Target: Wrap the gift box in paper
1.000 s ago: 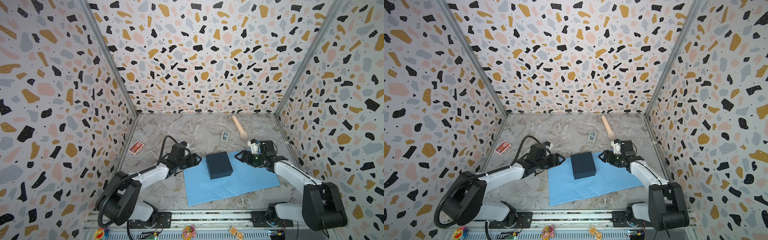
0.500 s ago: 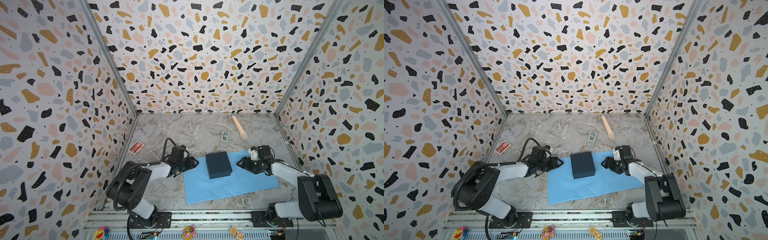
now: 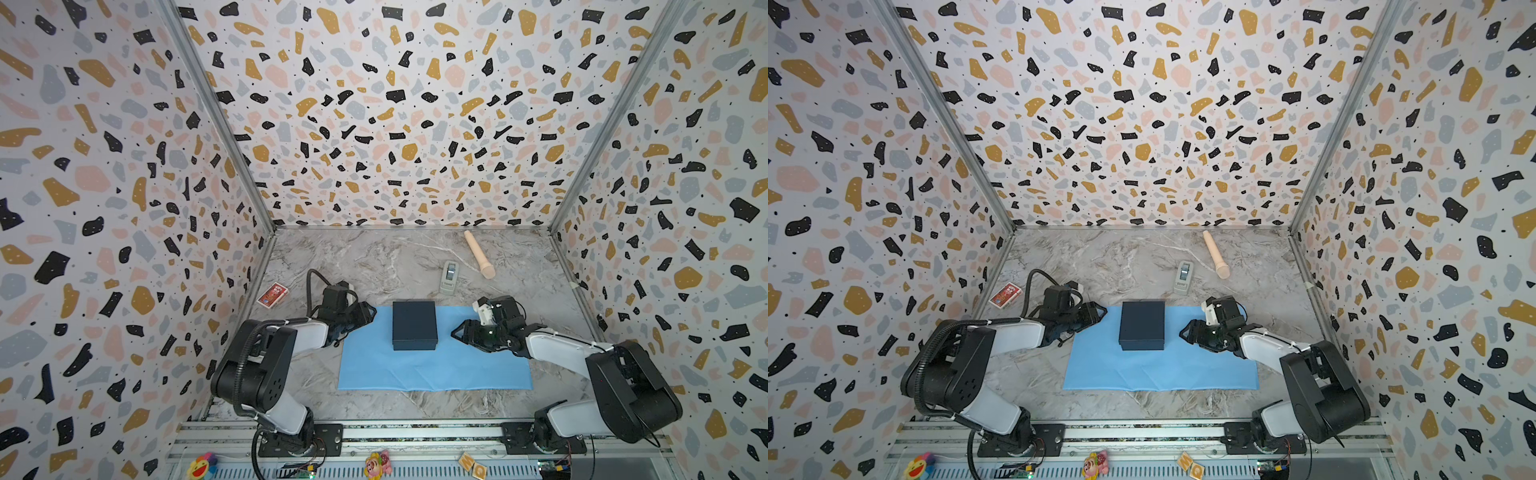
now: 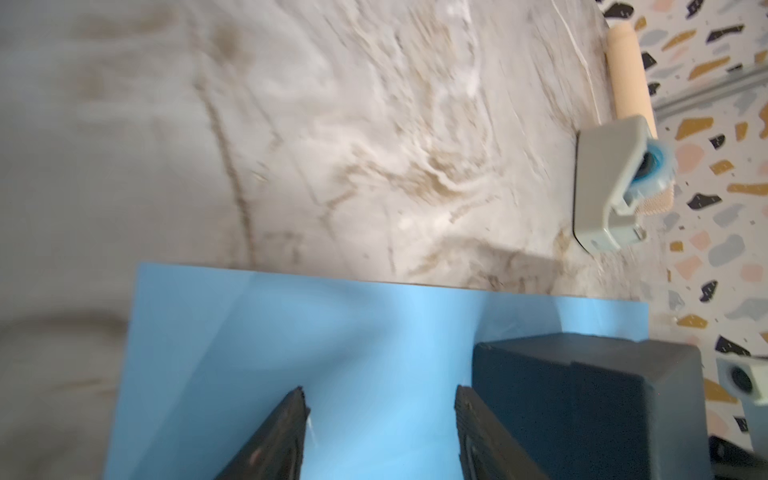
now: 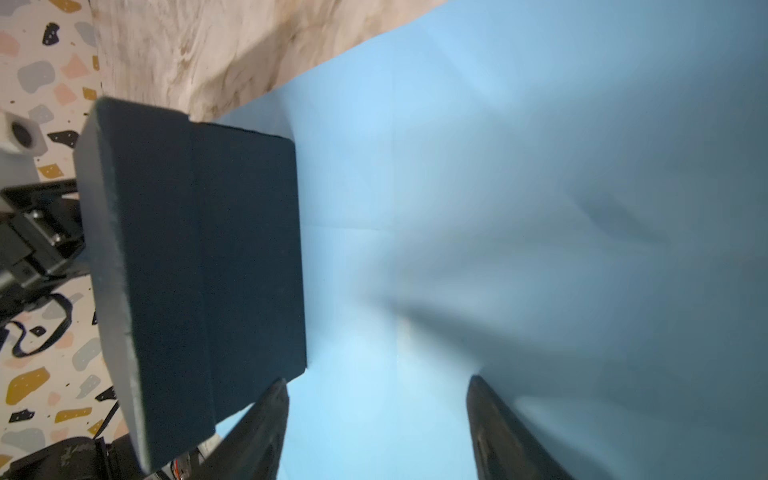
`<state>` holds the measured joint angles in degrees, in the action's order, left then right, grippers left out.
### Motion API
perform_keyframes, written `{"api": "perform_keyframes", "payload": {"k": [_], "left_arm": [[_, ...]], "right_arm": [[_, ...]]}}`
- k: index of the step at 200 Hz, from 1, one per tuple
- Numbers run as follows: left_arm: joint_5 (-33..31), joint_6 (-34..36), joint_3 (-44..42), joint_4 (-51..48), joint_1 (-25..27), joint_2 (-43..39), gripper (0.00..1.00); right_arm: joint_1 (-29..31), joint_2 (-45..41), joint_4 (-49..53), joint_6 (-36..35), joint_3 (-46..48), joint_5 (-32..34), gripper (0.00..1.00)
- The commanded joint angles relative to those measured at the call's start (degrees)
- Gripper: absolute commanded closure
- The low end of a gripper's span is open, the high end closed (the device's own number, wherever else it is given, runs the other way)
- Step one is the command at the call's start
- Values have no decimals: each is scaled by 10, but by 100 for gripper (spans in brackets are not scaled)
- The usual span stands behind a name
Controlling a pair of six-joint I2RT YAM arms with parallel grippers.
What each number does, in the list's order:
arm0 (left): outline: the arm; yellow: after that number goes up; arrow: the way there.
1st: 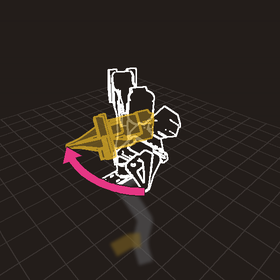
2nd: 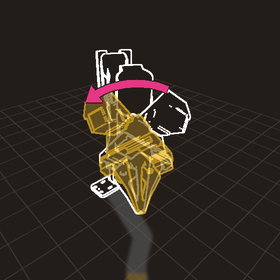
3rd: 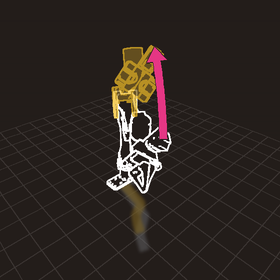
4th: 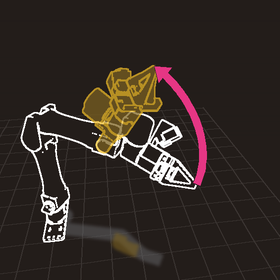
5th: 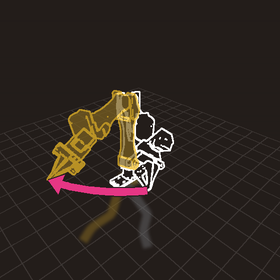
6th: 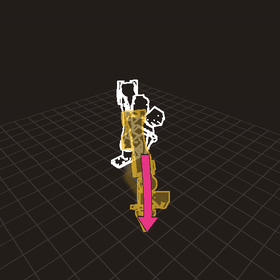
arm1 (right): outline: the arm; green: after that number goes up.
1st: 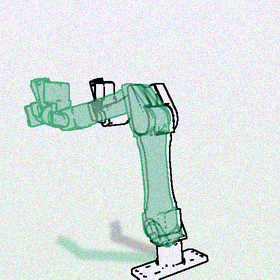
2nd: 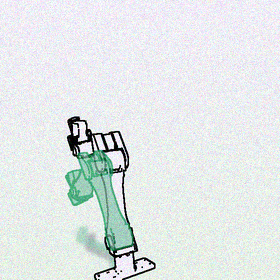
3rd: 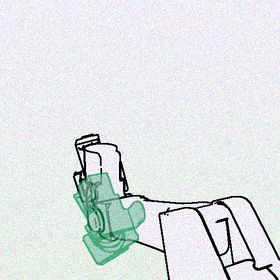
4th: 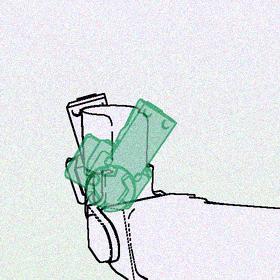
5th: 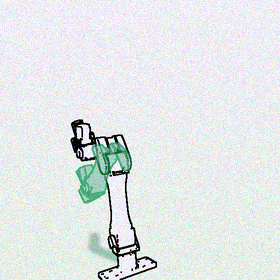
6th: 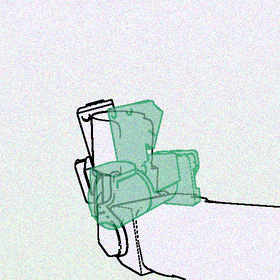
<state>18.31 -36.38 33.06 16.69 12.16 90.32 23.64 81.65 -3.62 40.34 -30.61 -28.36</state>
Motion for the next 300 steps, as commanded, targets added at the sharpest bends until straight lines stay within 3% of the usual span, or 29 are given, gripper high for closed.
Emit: {"api": "perform_keyframes", "payload": {"k": [1, 29, 73, 152, 300], "left_arm": [[-47, -5, -18, -51, -24, -14, 36], [10, -41, -8, -27, -19, -71, 31], [73, -44, 28, -16, 65, -90, 24], [47, 17, 111, -89, 140, 9, 22], [22, -46, 57, -59, 249, -14, 29]], "right_arm": [[17, 32, 12, 22, -19, -2, 32], [8, 27, 62, -35, -51, 4, 32], [-45, -3, 115, -103, -46, 0, 33], [-67, 25, 94, -122, -23, -14, 35], [-68, 37, 84, -122, -14, -18, 36]]}}
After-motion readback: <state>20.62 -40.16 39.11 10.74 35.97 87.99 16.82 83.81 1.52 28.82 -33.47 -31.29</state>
